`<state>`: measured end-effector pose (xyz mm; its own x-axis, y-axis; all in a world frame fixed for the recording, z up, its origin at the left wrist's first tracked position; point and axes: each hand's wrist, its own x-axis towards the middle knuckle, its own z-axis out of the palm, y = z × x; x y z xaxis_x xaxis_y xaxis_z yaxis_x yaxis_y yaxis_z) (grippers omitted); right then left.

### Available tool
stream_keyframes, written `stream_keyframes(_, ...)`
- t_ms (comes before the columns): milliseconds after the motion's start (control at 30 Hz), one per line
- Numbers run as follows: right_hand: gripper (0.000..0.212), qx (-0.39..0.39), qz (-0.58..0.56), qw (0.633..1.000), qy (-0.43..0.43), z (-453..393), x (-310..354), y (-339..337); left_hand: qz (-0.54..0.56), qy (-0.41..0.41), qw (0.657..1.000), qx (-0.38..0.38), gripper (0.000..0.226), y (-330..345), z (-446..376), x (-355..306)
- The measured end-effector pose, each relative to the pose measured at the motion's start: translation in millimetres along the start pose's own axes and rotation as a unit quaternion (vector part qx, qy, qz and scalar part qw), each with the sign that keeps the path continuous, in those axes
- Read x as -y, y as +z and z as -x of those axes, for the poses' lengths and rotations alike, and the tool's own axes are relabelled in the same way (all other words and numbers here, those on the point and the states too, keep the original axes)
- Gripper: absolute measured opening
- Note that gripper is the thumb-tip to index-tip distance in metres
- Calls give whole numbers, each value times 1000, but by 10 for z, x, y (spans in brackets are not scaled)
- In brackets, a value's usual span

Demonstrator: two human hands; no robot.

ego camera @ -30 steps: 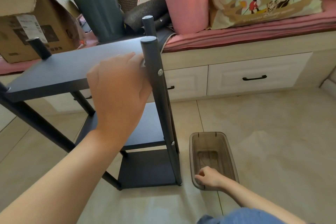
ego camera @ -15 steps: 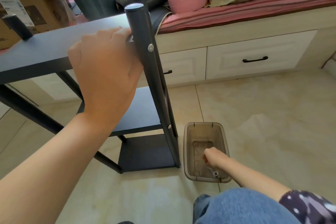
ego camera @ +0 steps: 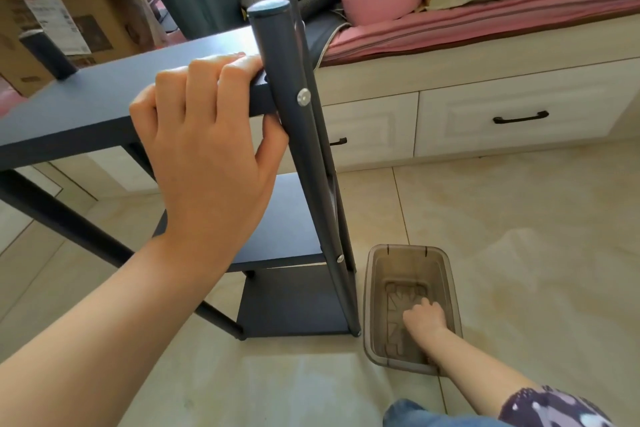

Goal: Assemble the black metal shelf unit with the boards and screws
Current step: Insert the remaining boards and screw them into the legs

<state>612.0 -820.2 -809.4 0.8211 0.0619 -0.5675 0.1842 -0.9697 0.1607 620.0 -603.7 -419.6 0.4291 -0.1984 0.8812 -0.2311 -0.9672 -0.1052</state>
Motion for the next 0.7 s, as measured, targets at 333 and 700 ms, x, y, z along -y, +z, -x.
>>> stream_keyframes(333,31,-20,8,999,36,-39,111,-44,-1,-7,1000,11,34,-36,-8,-36)
stream_keyframes(700,35,-8,-61,996,63,-105,94,-95,5,-11,1000,17,34,-50,-6,-41)
